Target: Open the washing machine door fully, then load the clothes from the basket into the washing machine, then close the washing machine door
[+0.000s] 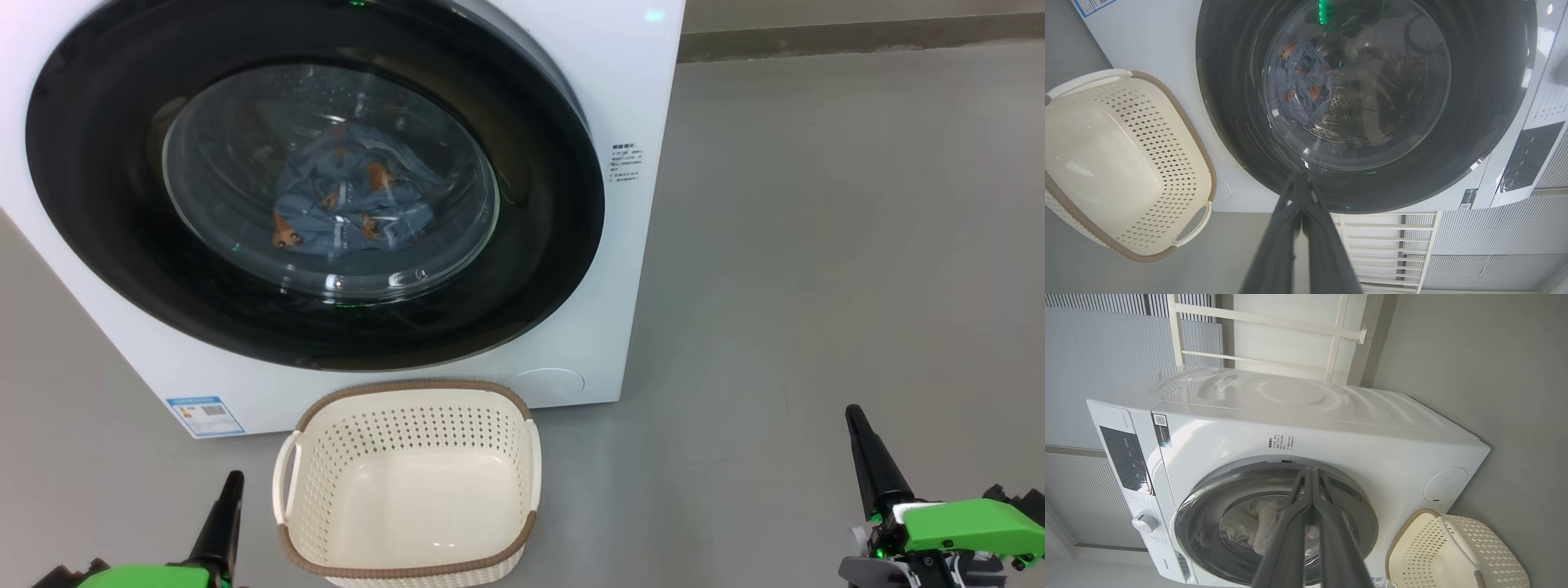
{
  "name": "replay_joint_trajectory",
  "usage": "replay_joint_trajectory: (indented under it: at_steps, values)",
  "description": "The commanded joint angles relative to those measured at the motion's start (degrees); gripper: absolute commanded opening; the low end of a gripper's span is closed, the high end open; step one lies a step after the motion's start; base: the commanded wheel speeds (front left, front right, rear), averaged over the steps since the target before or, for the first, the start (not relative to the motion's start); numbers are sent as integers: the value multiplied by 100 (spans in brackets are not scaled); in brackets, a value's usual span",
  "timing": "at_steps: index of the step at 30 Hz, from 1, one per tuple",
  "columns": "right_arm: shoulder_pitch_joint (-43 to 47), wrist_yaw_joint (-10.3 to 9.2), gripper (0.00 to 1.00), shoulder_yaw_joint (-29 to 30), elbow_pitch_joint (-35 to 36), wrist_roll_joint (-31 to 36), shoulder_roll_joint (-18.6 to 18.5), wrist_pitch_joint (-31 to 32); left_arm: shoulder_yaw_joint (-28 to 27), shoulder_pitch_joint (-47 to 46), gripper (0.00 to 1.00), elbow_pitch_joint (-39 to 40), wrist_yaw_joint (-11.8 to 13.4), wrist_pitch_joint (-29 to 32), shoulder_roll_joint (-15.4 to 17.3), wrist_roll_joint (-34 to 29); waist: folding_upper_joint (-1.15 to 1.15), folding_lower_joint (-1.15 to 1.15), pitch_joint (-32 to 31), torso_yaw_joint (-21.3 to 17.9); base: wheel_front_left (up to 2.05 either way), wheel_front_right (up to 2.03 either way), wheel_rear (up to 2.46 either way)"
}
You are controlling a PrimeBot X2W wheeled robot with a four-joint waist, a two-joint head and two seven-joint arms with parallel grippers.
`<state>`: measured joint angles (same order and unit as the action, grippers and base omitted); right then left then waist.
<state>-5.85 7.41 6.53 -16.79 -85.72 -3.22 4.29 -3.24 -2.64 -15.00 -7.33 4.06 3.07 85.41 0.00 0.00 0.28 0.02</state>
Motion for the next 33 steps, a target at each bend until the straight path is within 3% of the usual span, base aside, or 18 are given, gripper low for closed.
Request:
replay_joint_trajectory:
  at_steps: [1,12,33]
  values:
    - [-45,8,0,-79,195,-105,-1,46,-207,-268,0,106,-15,45,69,138,0,0,0,0,0,0,0]
    - [-33,8,0,2,277,-642,35,222,-304,-352,0,99,-15,223,2,695,0,0,-11,-2,0,0,0]
    - [-33,8,0,1,277,-643,35,221,-312,-353,0,98,-15,230,-4,688,0,0,-11,-2,0,0,0]
